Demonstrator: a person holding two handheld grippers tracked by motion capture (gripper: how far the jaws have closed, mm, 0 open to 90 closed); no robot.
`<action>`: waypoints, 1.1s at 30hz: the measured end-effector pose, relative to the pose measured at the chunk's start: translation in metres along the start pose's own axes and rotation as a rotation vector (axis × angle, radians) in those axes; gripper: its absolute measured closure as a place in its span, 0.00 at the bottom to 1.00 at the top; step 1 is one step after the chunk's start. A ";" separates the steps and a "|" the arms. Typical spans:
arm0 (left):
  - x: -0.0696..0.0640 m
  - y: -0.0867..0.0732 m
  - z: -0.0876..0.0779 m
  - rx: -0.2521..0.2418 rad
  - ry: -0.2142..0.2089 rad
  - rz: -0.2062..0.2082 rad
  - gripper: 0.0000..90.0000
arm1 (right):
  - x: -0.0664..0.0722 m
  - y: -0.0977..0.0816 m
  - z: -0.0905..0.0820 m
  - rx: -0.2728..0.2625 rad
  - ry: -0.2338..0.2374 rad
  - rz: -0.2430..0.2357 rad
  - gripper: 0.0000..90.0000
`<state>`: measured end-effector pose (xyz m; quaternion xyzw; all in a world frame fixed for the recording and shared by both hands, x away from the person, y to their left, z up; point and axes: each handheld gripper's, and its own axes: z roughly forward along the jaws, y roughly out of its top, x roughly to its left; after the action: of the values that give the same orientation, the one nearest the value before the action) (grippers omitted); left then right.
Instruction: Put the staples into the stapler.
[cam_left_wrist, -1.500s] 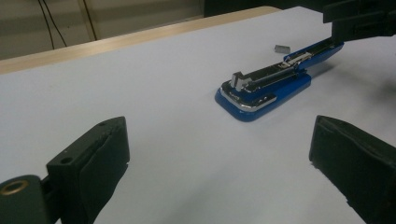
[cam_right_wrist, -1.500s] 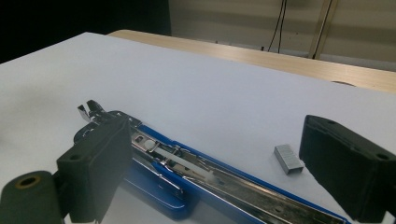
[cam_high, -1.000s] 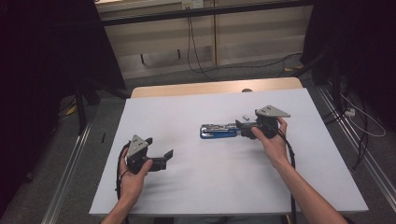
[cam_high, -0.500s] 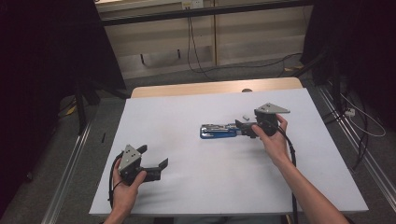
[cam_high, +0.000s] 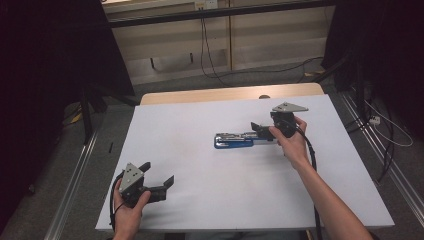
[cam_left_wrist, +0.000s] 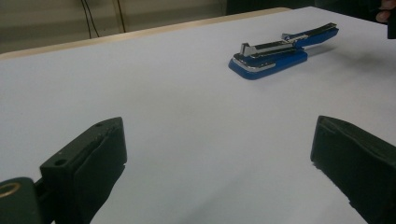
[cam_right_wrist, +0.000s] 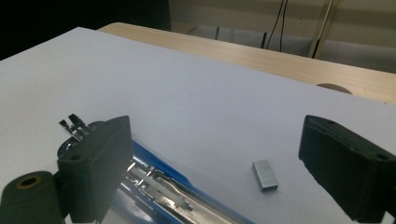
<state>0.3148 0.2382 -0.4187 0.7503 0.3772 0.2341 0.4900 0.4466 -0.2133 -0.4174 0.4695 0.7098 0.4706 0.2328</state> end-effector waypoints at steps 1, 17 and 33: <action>0.001 0.000 0.001 0.004 0.001 0.004 0.04 | 0.000 0.001 0.001 0.001 -0.004 -0.006 0.11; -0.002 0.003 -0.002 -0.026 -0.012 -0.017 0.05 | -0.017 0.016 0.023 0.130 0.050 0.011 0.07; 0.003 0.001 0.003 0.002 -0.002 -0.026 0.05 | -0.034 0.030 0.036 0.264 0.040 -0.035 0.07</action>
<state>0.3196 0.2387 -0.4189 0.7460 0.3867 0.2263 0.4927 0.5037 -0.2240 -0.4105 0.4739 0.7782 0.3784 0.1630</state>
